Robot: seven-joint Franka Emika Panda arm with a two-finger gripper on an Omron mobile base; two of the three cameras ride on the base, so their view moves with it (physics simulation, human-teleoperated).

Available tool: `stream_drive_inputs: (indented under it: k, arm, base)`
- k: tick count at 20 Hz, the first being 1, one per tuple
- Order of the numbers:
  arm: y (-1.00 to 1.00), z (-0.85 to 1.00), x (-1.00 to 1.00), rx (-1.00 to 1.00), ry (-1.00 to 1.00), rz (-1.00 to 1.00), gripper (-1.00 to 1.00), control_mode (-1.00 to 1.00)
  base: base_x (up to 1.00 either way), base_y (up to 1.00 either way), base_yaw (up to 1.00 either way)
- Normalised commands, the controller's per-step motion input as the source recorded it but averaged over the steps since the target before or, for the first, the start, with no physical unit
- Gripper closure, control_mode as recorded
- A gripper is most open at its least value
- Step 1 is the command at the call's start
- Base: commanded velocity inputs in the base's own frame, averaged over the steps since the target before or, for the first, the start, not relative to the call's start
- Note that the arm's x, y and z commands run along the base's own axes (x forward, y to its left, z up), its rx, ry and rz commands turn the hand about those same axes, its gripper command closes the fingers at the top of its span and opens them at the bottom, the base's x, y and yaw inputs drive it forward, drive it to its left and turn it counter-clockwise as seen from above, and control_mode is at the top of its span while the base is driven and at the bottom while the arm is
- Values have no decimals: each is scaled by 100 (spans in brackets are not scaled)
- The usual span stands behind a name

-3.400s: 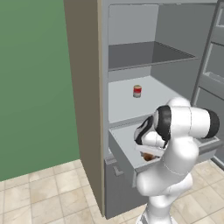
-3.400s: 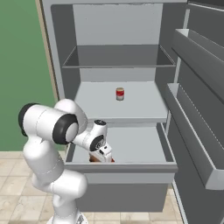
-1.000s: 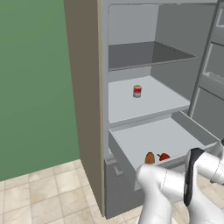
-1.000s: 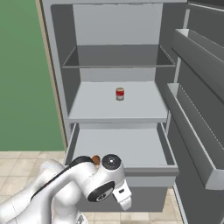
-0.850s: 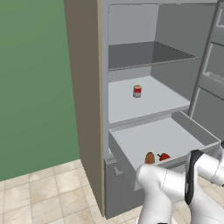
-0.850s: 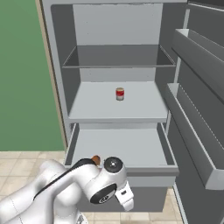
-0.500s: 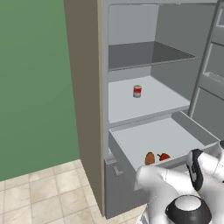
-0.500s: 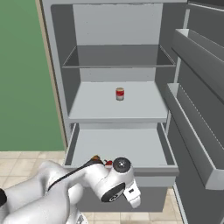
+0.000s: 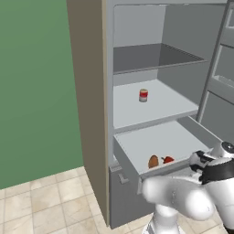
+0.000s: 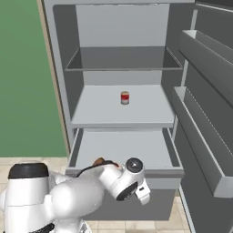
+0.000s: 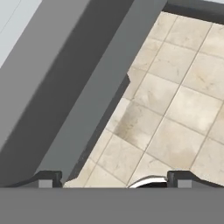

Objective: Place the bell pepper and potato inside the fridge drawer. Close the drawer after placing the vegetables.

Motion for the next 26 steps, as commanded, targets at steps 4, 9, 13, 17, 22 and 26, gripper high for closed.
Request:
stream_drive_inputs:
  k: [4,9,13,17,22,26]
  arm:
    - [-16,-14,50,10,0,0,-100,-100]
    - [-2,-4,50,8,0,0,-100,-100]
    - [0,0,51,6,0,0,-100,-100]
    - [0,0,45,4,0,0,-100,-100]
    - [0,0,44,3,0,0,-100,-100]
    - [0,0,48,3,0,0,-100,-100]
  base:
    - [0,0,0]
    - [0,0,0]
    - [0,0,0]
    - [0,0,0]
    - [0,0,0]
    - [0,0,0]
